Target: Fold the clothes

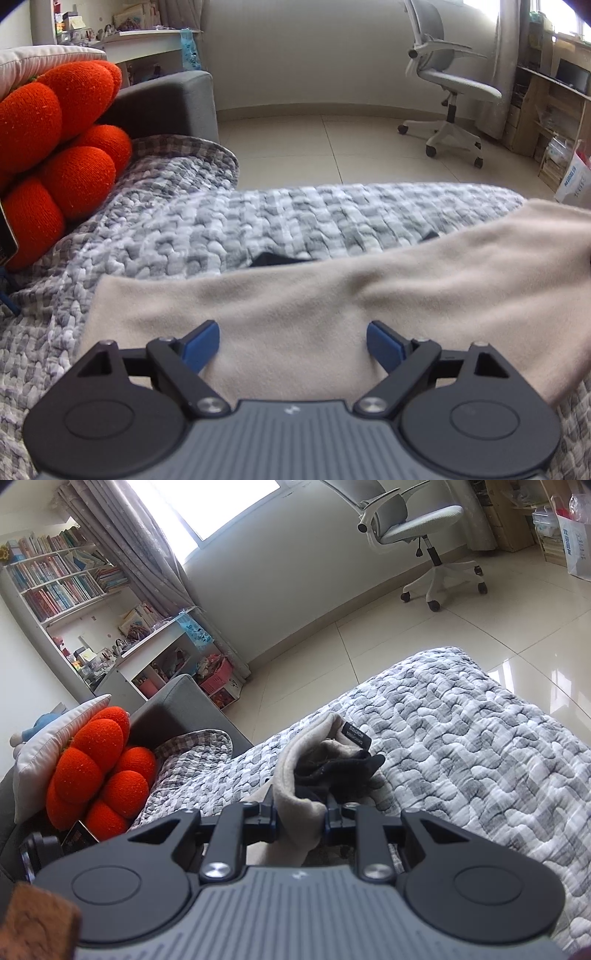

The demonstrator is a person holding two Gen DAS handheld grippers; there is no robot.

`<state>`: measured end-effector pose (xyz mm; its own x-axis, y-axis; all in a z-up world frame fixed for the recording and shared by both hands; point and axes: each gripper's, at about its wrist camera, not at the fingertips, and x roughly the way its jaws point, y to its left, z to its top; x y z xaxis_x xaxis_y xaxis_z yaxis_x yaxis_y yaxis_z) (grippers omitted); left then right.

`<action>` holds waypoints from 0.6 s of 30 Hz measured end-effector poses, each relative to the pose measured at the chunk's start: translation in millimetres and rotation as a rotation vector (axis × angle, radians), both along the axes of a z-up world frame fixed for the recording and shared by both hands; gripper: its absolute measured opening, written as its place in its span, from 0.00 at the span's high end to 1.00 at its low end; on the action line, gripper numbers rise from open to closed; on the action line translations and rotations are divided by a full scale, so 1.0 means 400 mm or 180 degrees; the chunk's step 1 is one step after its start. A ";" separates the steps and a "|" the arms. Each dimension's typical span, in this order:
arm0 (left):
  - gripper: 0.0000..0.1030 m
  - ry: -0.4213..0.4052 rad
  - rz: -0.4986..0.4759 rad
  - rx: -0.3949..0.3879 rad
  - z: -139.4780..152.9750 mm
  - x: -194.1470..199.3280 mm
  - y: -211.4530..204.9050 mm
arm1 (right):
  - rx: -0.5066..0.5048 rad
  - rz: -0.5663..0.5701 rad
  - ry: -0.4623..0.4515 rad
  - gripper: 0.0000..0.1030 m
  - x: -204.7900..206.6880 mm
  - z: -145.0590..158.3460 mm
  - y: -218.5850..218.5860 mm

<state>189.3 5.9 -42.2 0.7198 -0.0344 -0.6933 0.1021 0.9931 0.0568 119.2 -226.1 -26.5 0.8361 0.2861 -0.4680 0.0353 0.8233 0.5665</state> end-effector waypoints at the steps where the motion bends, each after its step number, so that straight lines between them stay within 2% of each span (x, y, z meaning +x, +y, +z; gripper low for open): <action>1: 0.14 -0.0031 0.0042 0.0009 0.005 0.009 0.002 | -0.0002 -0.0003 0.0000 0.76 0.000 0.000 0.000; 9: 0.14 0.0053 0.0273 0.0068 -0.016 0.096 -0.001 | -0.0018 -0.0005 0.0017 0.76 0.009 -0.006 -0.001; 12: 0.14 0.0043 0.0189 0.0292 -0.034 0.094 -0.029 | -0.0028 0.0013 0.0005 0.76 0.011 -0.005 -0.001; 18: 0.14 -0.0039 0.0207 0.0293 -0.012 0.079 -0.023 | -0.0137 0.0038 -0.0029 0.76 0.012 0.005 0.014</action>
